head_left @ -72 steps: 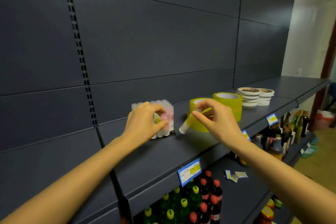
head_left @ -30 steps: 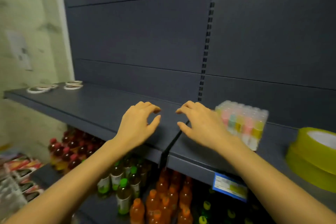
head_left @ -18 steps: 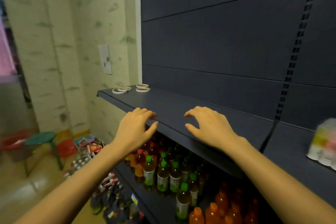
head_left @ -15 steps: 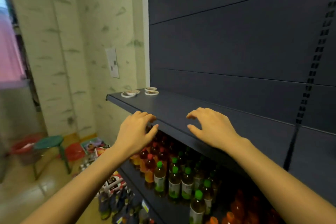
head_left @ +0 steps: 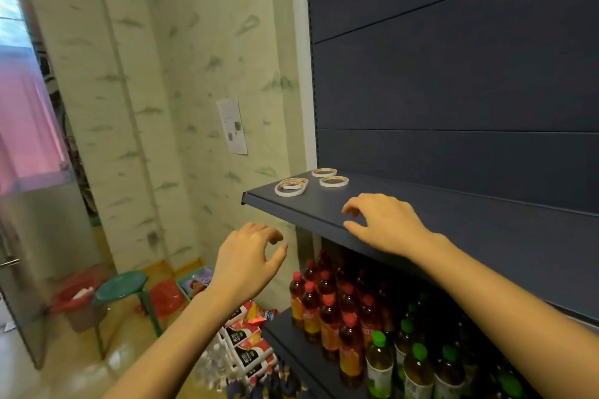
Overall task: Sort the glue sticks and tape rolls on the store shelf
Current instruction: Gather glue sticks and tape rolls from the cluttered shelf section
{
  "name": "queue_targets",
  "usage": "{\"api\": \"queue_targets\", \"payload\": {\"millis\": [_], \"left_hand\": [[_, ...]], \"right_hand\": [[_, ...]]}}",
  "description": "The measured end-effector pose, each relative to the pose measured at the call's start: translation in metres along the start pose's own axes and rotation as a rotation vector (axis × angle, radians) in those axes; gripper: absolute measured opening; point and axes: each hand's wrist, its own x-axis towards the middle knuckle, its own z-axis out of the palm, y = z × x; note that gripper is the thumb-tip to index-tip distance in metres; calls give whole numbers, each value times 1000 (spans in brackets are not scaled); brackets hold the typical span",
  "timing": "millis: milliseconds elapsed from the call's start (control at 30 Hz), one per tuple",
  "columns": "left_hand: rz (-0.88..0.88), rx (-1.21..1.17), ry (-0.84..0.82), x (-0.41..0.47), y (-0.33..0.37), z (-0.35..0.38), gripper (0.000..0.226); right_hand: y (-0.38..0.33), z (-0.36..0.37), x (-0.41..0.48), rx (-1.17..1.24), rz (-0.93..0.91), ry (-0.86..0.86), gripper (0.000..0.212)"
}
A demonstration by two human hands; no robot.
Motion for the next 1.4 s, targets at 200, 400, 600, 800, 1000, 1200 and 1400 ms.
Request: {"api": "queue_targets", "payload": {"millis": [200, 400, 600, 800, 1000, 1200, 1400], "left_hand": [[-59, -31, -8, 35, -53, 28, 30], [-64, -65, 22, 96, -94, 70, 28], [-137, -82, -32, 188, -129, 123, 29], [-246, -44, -247, 261, -158, 170, 50], [-54, -32, -611, 307, -179, 194, 48], [93, -90, -523, 346, -199, 192, 39], [250, -163, -425, 378, -211, 202, 41]], "right_hand": [[-6, 33, 66, -6, 32, -64, 31], [12, 72, 132, -33, 84, -78, 25], [52, 91, 203, -102, 174, -91, 24], [91, 112, 243, -151, 306, -117, 26], [111, 124, 266, -231, 455, -177, 32], [112, 151, 300, -196, 698, -297, 63], [105, 169, 321, -107, 882, -358, 43]]}}
